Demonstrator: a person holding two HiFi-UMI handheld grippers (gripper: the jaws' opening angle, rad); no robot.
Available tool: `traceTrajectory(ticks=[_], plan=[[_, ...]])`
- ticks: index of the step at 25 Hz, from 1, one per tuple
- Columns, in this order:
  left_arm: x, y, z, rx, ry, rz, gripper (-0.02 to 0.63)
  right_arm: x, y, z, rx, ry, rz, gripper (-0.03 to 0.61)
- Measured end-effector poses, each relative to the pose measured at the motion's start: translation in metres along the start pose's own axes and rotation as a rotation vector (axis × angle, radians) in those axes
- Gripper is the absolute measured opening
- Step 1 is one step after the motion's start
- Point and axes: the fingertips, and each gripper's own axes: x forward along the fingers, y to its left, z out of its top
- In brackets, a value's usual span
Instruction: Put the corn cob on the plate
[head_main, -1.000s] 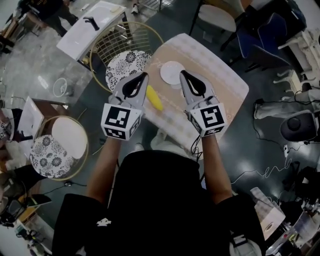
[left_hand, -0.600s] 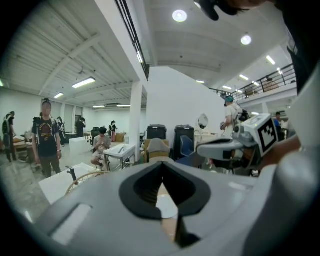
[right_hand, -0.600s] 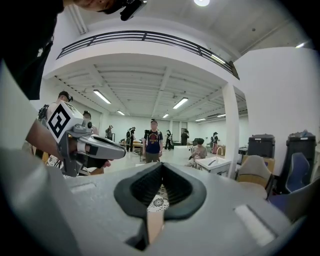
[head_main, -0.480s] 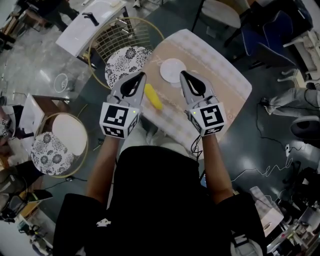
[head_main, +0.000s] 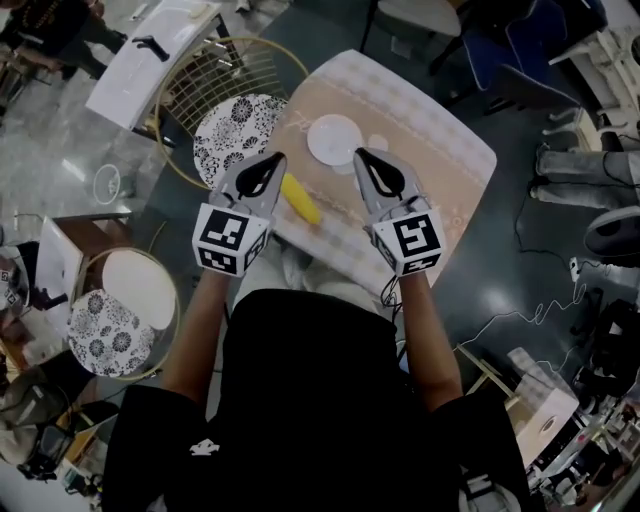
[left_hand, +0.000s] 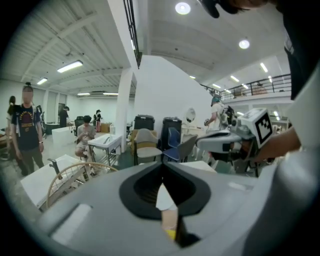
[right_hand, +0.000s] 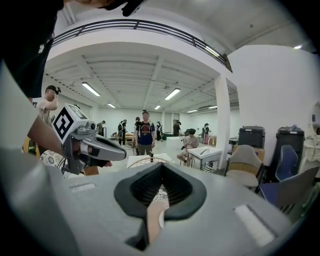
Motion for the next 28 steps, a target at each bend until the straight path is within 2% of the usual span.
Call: traceTrajectory(ticks=[4,10,16,19,23,26,28], plan=[[0.009,0.013,-0.019,0.018,0.051,-0.063,0.006,0.007,0.006,-0.022,0.048,0.044,-0.05,0.002],[0.024,0.025,-0.047,0.093,0.119,-0.148,0.006,0.008,0.019,-0.062,0.135,0.134,-0.115,0.002],[0.038,0.02,-0.079,0.16,0.211,-0.335,0.006,0.009,0.034,-0.111,0.208,0.233,-0.162,0.003],[0.045,0.016,-0.099,0.223,0.272,-0.416,0.012,0.011,0.044,-0.136,0.242,0.286,-0.174,0.009],[0.053,0.018,-0.136,0.343,0.39,-0.536,0.095,0.02,0.061,-0.164,0.303,0.366,-0.175,0.042],[0.058,0.019,-0.167,0.402,0.48,-0.622,0.099,0.025,0.075,-0.187,0.357,0.416,-0.166,0.077],[0.063,0.015,-0.187,0.439,0.538,-0.696,0.132,0.027,0.081,-0.203,0.382,0.443,-0.164,0.096]])
